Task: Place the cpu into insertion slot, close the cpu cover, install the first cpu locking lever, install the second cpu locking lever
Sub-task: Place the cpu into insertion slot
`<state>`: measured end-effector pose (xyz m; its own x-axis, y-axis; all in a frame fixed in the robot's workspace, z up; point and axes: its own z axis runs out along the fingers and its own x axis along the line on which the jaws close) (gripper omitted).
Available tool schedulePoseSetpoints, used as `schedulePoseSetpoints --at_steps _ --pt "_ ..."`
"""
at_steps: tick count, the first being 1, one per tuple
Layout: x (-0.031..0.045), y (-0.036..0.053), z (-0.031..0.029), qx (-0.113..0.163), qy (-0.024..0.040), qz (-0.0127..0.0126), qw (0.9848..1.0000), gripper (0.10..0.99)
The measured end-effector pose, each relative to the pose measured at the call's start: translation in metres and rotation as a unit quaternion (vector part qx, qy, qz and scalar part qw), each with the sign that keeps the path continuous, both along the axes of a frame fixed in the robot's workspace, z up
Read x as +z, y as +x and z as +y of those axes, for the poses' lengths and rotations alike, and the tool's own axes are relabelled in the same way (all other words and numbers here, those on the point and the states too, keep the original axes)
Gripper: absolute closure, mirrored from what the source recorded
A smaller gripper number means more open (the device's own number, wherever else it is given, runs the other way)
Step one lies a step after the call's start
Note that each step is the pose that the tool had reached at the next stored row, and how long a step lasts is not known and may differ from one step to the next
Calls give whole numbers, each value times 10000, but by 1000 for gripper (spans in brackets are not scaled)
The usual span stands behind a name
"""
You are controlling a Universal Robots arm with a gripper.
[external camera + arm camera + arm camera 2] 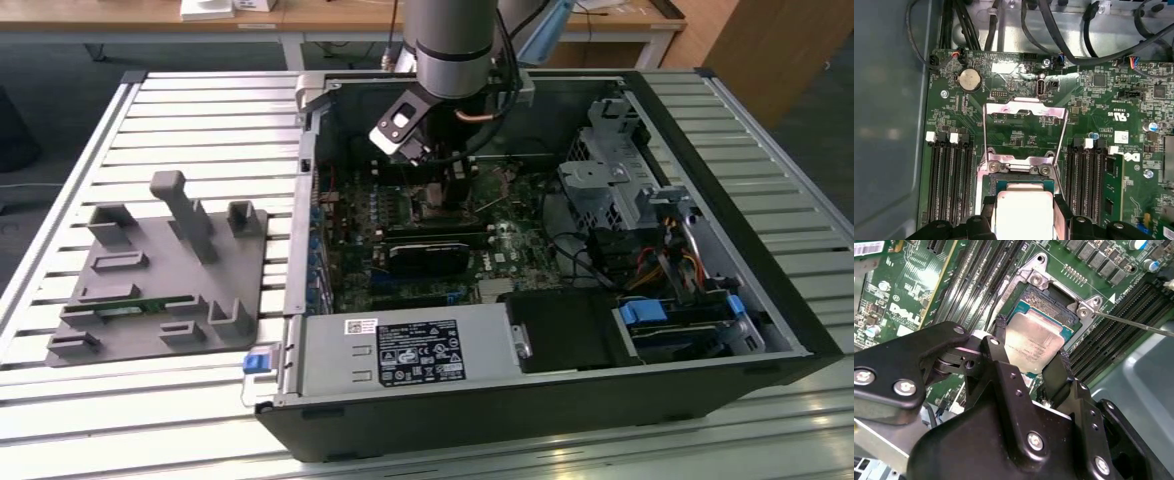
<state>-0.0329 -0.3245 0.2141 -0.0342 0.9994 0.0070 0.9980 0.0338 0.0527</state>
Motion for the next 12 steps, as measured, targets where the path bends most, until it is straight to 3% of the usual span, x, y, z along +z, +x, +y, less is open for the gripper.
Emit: schedulePoseSetpoints --at_steps 12 --pt "-86 -22 25 -33 -1 1 10000 545"
